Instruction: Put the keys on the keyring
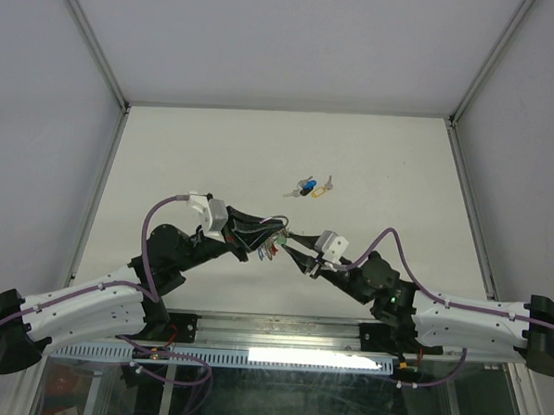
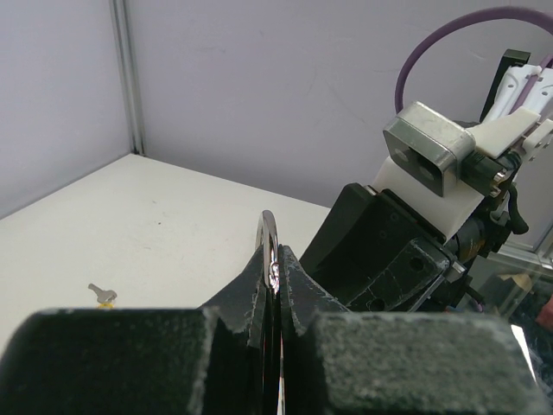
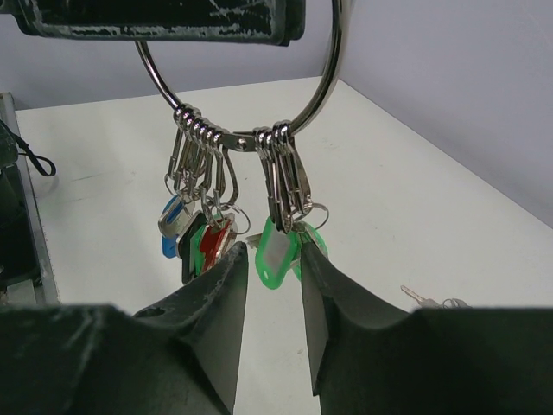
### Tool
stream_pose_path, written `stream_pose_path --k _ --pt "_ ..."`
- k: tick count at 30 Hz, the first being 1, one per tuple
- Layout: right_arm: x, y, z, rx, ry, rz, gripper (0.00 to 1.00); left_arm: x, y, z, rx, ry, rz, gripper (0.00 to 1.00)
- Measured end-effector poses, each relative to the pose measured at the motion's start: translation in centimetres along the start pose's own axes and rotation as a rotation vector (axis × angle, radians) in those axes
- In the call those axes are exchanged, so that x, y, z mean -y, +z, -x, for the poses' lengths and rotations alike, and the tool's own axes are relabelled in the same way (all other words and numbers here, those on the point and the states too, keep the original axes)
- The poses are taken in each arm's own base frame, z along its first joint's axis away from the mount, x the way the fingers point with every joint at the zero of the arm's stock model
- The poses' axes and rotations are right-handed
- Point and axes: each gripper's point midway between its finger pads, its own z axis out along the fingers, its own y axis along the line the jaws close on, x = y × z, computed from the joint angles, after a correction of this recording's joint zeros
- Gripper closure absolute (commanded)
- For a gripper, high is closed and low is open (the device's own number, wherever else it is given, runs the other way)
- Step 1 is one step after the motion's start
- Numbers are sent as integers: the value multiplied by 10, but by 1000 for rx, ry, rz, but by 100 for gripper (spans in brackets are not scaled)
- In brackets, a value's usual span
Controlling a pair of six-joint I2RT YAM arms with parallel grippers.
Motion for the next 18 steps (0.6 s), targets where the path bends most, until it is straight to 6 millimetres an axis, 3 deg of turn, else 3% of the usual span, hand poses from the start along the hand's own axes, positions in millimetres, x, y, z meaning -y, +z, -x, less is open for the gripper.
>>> stream_pose_path --k 9,18 --pt "1 -1 4 14 -3 -2 75 0 0 1 2 0 -2 100" --pt "3 -7 21 68 -9 12 74 1 0 1 1 1 -5 100"
